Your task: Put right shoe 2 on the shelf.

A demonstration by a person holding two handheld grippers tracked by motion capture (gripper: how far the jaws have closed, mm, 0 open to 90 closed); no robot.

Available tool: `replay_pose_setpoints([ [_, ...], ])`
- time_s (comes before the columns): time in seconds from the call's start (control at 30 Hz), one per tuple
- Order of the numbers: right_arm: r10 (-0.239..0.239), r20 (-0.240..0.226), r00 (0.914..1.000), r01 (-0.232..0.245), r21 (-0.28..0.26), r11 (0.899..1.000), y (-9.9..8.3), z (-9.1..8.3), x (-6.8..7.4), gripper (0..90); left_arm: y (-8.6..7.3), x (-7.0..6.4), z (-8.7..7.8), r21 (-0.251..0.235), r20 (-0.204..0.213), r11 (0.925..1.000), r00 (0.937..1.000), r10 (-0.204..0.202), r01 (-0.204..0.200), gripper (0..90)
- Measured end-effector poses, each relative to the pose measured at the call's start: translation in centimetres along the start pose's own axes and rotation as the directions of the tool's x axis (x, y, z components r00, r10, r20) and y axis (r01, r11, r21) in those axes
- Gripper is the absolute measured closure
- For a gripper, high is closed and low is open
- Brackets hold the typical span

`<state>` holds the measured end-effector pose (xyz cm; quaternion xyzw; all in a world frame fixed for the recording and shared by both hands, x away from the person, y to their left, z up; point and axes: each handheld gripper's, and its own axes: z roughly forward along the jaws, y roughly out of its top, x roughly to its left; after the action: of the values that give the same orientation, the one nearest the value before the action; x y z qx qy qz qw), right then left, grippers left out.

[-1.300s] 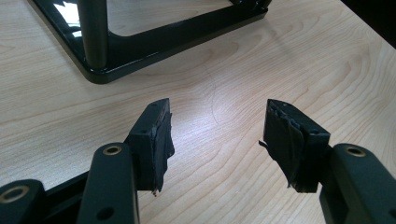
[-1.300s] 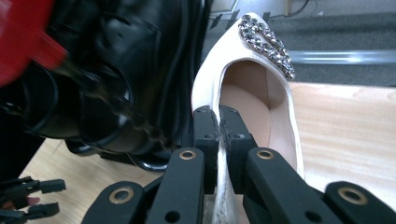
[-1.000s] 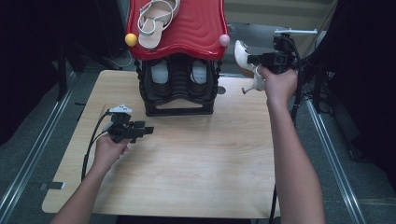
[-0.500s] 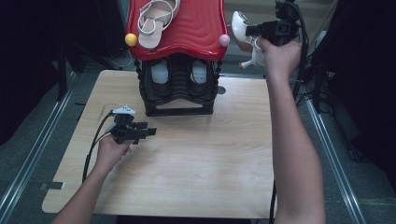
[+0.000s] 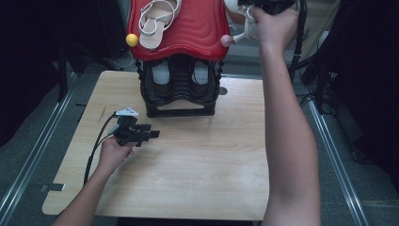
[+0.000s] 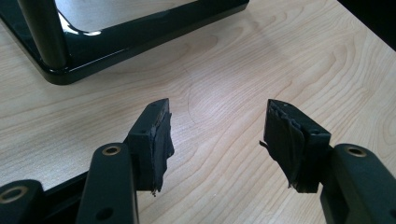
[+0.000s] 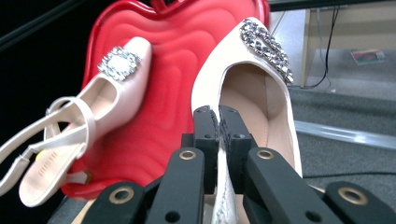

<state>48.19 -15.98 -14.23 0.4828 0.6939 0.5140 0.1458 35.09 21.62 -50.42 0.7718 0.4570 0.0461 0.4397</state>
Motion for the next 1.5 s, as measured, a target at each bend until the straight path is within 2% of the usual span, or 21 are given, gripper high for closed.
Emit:
replay_pose_setpoints([
  [0.07, -0.019, 0.002, 0.9998, 0.019, -0.007, 1.0, 0.5, 0.5, 0.7, 88.8, 0.0, 0.0, -0.1, -0.001, 0.003, 1.0, 1.0, 0.0, 0.0, 41.8],
  [0.17, -0.023, -0.015, 0.9996, 0.023, -0.007, 1.0, 1.1, 1.4, 1.5, 88.8, 0.0, 0.0, -0.1, 0.002, 0.006, 1.0, 1.0, 0.003, -0.003, 41.8],
  [0.33, -0.044, -0.016, 0.9989, 0.044, -0.015, 0.999, 1.9, 3.2, 2.6, 88.8, -0.1, -0.3, 0.1, 0.01, 0.008, 0.9999, 0.9999, 0.014, -0.014, 41.9],
  [0.47, -0.063, -0.011, 0.998, 0.063, -0.003, 0.998, 1.6, 5.0, 3.2, 88.8, -0.1, -0.2, 0.1, 0.011, 0.01, 0.9998, 0.9999, 0.014, -0.014, 41.9],
  [0.53, -0.066, -0.033, 0.9972, 0.067, 0.005, 0.998, 1.3, 5.8, 3.7, 88.7, -0.1, -0.2, 0.2, 0.013, 0.007, 0.9998, 0.9999, 0.013, -0.013, 41.9],
  [0.73, -0.144, 0.01, 0.9896, 0.143, 0.04, 0.989, 0.6, 7.0, 5.7, 88.7, -0.1, -0.6, 0.3, 0.015, 0.008, 0.9996, 0.9997, 0.025, -0.025, 42.0],
  [0.97, -0.163, 0.005, 0.9866, 0.162, 0.052, 0.985, -0.7, 8.2, 6.0, 88.6, -0.1, -0.6, 0.3, 0.019, 0.015, 0.9994, 0.9995, 0.029, -0.029, 42.0],
  [1.23, -0.152, 0.003, 0.9884, 0.151, 0.06, 0.987, -1.7, 9.4, 6.3, 88.4, -0.1, -0.6, 0.3, 0.019, 0.016, 0.9994, 0.9995, 0.029, -0.029, 42.0],
  [1.4, -0.13, -0.005, 0.9914, 0.131, 0.051, 0.99, -1.9, 9.5, 6.3, 87.6, -0.1, -0.5, 0.2, 0.02, 0.018, 0.9994, 0.9995, 0.027, -0.027, 42.0],
  [1.5, -0.136, -0.004, 0.9908, 0.136, 0.048, 0.99, -2.0, 9.4, 6.3, 87.1, -0.1, -0.5, 0.2, 0.021, 0.017, 0.9994, 0.9995, 0.027, -0.027, 42.0],
])
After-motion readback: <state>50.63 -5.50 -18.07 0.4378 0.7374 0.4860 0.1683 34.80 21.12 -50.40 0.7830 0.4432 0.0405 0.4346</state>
